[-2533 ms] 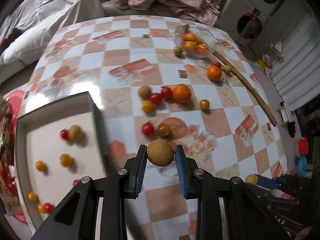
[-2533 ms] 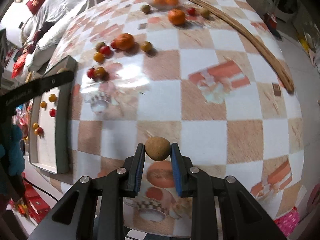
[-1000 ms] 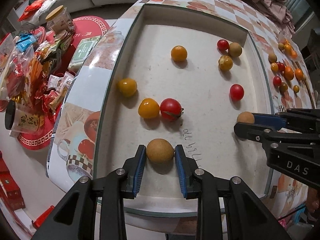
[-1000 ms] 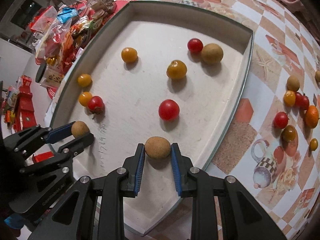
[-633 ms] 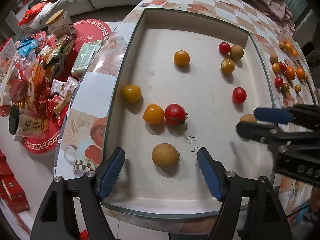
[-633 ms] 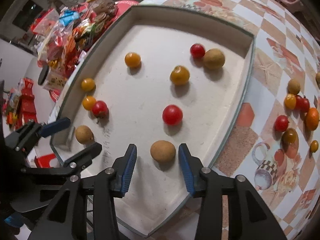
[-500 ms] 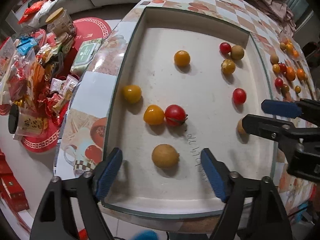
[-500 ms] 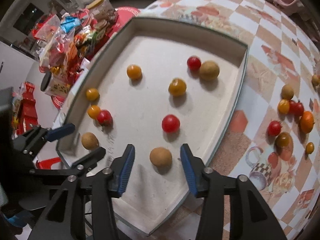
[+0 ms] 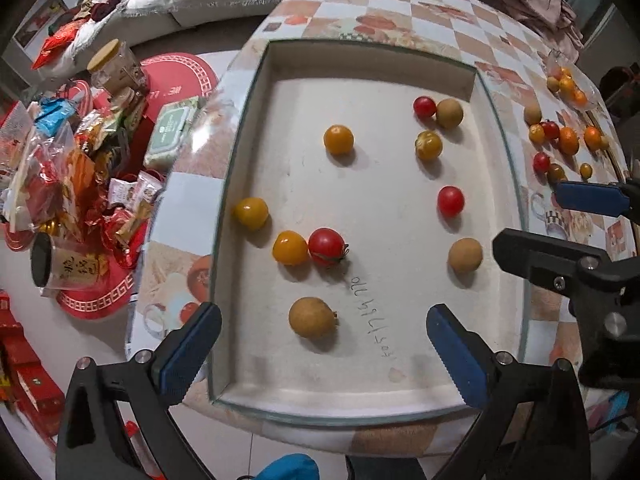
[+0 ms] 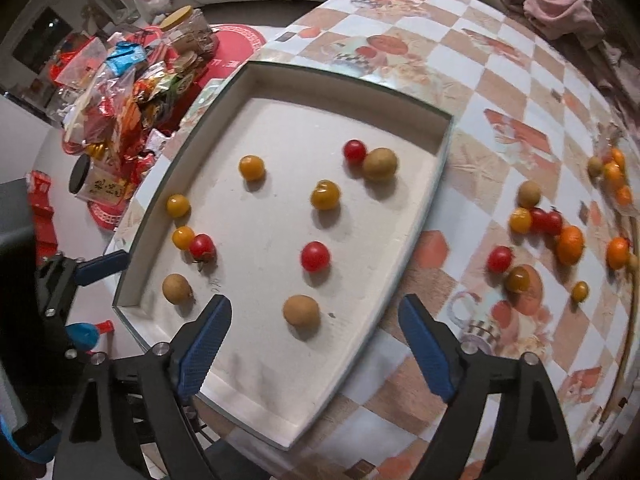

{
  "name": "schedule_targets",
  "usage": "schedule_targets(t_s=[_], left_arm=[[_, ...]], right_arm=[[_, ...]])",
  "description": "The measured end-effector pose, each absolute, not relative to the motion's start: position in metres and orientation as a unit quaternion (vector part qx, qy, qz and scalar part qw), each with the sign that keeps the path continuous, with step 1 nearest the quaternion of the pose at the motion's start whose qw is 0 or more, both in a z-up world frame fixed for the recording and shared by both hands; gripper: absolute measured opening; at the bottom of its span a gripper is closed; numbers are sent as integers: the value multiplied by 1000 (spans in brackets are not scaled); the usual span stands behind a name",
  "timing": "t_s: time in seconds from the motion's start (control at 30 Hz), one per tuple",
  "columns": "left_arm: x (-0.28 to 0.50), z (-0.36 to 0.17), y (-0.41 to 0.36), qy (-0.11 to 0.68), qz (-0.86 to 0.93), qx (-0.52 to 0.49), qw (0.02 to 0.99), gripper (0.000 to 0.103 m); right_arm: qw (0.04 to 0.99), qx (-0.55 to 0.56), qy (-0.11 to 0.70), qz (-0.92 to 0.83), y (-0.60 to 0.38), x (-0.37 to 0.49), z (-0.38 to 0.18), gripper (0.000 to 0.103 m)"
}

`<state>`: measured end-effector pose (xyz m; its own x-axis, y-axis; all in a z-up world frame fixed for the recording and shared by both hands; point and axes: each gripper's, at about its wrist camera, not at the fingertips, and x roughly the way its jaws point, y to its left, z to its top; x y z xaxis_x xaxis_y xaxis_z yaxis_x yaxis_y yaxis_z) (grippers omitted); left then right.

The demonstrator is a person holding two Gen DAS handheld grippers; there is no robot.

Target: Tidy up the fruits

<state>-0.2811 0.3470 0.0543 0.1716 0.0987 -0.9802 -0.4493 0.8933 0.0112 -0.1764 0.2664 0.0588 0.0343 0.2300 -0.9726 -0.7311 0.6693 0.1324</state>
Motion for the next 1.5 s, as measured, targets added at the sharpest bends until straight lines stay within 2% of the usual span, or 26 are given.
schedule_targets(t_s=[0.23,0.6,1.5], left_arm=[[-293,76,352,637,186,-153,732,103],[-306,120,344,657,126,-109,735,103],[-304,147,332,645,105,-76,753,103]], right_arm=[[689,-224,614,313,249,-180,82,89],[696,-232,615,290,232,-192,128,89],[712,-248,596,275,237,-206,152,89]])
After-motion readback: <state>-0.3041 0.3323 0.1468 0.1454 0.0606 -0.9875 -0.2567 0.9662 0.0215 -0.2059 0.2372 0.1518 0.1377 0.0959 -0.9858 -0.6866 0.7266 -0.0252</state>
